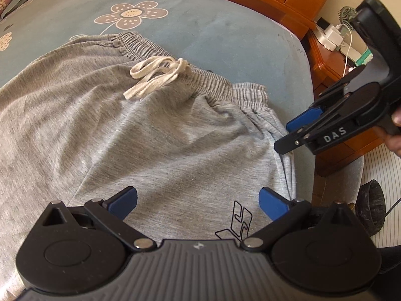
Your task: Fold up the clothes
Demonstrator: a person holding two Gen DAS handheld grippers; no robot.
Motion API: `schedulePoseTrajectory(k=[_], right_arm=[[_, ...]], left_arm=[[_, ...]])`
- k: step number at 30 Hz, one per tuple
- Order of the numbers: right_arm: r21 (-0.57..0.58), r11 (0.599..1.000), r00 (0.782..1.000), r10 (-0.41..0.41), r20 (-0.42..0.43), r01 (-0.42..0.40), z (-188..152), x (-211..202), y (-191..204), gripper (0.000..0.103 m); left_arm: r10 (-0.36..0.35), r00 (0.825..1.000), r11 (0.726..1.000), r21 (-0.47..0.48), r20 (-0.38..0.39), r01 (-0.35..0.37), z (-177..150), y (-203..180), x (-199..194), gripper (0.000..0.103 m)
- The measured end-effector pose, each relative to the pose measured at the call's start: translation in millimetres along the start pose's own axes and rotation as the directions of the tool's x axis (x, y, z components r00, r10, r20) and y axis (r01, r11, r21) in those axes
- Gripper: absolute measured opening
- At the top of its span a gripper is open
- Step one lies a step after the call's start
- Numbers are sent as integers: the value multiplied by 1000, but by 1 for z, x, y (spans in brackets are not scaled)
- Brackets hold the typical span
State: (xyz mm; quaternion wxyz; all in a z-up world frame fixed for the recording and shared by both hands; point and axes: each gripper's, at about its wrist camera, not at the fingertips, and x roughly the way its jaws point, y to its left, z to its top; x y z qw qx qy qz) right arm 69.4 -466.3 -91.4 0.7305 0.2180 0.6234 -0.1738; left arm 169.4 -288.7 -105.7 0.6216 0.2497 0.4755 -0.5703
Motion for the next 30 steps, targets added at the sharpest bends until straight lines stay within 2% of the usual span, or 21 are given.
schedulePoseTrajectory(k=[1,2,3,7,9,12,13,16,19,20,22,26,28,30], right_arm=[[23,1000,1000,14,-11,-14,0,6,-3,43],[23,999,999,32,-13,-32,0,8,-5,21],[17,999,999,48,-13,-48,0,9,-7,14],[16,998,998,62,-17,-61,-3,11,-24,15],[67,992,994,105,-18,-103,-4,10,-35,15],[44,995,996,94,3,-94,-3,4,-32,17],[28,996,996,84,19,-85,0,0,-30,18],[-17,998,996,57,66,-56,7,-11,-24,21],[-71,997,991,52,124,-44,14,-23,-18,21],[-99,993,986,73,153,-58,17,-29,-14,21],[-154,977,972,172,160,-147,22,-33,-4,21],[-247,911,932,356,63,-331,21,-13,41,21],[-295,873,914,406,-1,-389,11,-5,61,21],[-327,860,917,395,-61,-392,0,5,74,21]], left_arm=[[0,1000,1000,1,-1,0,0,0,0,102],[0,1000,1000,2,-4,0,-1,0,-1,102],[1,1000,1000,3,-8,-1,-2,0,-1,102],[-49,998,999,9,-34,49,-5,-2,1,102],[-79,994,997,1,-70,79,-10,-6,9,102],[-106,986,994,-11,-128,106,-20,-14,23,102],[-95,988,995,17,-118,97,-23,-20,22,102],[-154,977,984,64,-144,165,-28,-31,15,102],[-167,980,980,90,-112,178,-32,-34,0,102],[-163,980,982,79,-112,173,-34,-32,-2,102],[-188,974,981,31,-129,194,-40,-26,-3,102],[-214,964,976,-3,-157,217,-54,-24,-3,102],[-228,958,974,-32,-177,225,-62,-24,0,102],[-226,962,974,-53,-153,221,-71,-26,-3,102]])
